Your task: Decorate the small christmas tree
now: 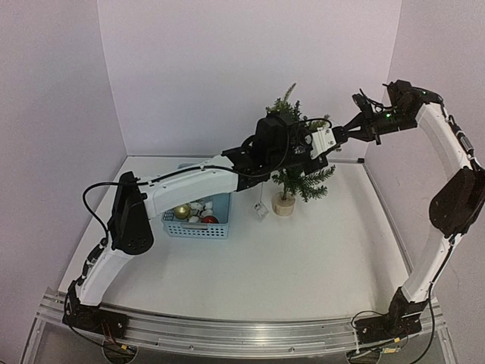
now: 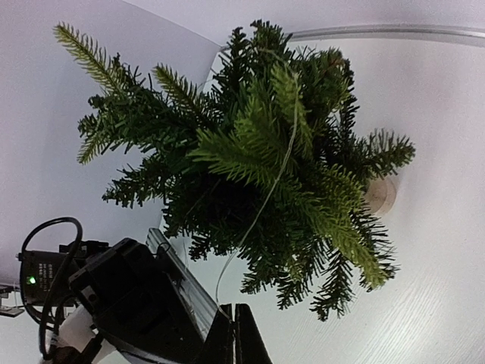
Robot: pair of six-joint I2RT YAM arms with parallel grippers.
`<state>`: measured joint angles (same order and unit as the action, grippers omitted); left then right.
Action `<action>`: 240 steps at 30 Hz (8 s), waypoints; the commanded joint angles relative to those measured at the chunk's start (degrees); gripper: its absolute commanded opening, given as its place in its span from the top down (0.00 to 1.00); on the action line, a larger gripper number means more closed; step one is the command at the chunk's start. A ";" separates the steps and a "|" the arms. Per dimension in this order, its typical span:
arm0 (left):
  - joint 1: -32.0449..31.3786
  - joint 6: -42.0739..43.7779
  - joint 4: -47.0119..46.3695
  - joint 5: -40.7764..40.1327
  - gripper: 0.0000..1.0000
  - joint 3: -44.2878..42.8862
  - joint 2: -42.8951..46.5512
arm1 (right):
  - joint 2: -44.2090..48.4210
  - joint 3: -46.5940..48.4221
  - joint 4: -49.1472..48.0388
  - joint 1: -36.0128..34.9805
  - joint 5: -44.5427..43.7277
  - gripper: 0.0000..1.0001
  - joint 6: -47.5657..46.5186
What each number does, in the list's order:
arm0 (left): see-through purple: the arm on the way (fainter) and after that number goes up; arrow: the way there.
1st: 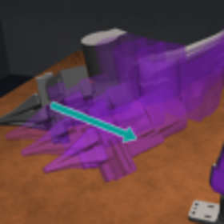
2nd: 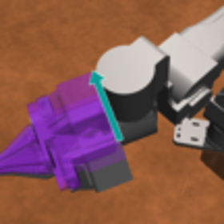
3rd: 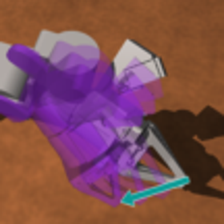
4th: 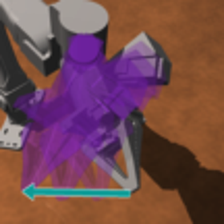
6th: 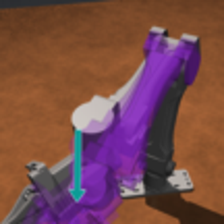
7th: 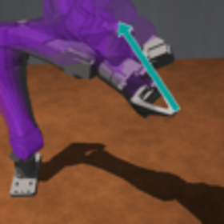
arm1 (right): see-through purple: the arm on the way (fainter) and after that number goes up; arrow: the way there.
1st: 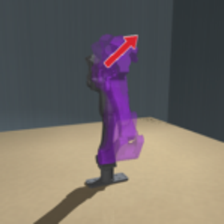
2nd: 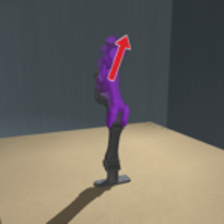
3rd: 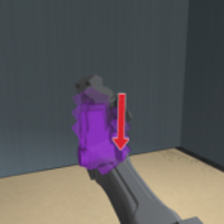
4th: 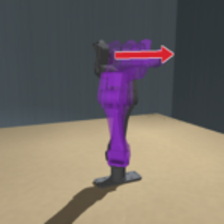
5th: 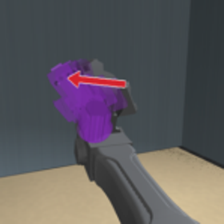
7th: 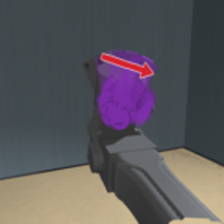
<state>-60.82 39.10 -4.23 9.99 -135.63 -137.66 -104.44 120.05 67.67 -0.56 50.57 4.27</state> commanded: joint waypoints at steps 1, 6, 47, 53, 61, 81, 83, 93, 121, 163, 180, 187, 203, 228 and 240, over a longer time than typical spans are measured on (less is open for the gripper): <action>-1.93 -8.57 16.70 6.28 1.00 -0.70 10.26 | 1.48 -1.73 -4.90 0.13 -0.90 1.00 2.93; -1.94 -14.78 27.66 8.43 1.00 -2.56 11.90 | 0.76 -3.76 -6.24 0.14 -2.34 1.00 3.41; 3.87 -4.77 30.83 1.60 1.00 6.02 19.45 | 6.19 -19.46 -12.53 -1.45 8.74 1.00 -2.55; 6.45 -4.94 33.28 -0.56 1.00 10.73 23.43 | 4.49 -18.17 -13.84 -2.30 7.58 1.00 -1.51; 8.23 -2.90 32.03 -2.24 1.00 16.76 25.91 | 2.08 -17.15 -15.98 -6.63 4.88 1.00 -0.09; 3.97 12.92 26.36 7.22 0.55 13.50 19.45 | 2.58 -19.38 -20.89 -8.65 2.00 1.00 3.55; 3.69 13.97 26.12 7.43 0.56 13.78 18.77 | 2.58 -19.42 -21.01 -8.64 2.09 1.00 3.55; 3.66 14.80 22.09 3.45 0.68 10.50 13.78 | 2.67 -19.35 -21.17 -8.67 2.68 1.00 3.47; 10.20 1.43 31.34 0.91 1.00 22.95 21.42 | 2.13 -16.12 -20.99 -8.29 -1.16 0.70 5.82; 14.14 -4.03 19.96 9.17 0.84 19.38 11.15 | 13.72 -22.37 -22.47 -4.87 -3.57 0.41 9.23; 14.60 -0.46 33.94 10.10 0.14 20.31 21.28 | 12.65 -21.26 -23.30 -3.75 -18.04 0.45 14.35; 14.58 1.81 42.03 13.29 0.10 18.50 23.88 | 7.80 -22.40 -26.56 -3.43 -27.20 0.48 21.30; 19.27 1.00 48.72 13.11 0.31 21.37 29.45 | -13.72 -25.91 -48.40 -5.04 -17.90 0.54 31.85; 24.30 -23.44 18.32 7.61 0.46 20.39 6.12 | -23.90 -33.55 -70.72 -13.55 -12.99 0.57 43.72; 22.67 -27.14 14.31 8.81 0.49 12.56 -1.14 | -17.86 -45.49 -83.72 -18.24 -19.34 0.61 52.63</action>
<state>-38.46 13.94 13.02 18.31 -118.69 -136.68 -127.33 78.49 -9.73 -16.56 34.00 51.84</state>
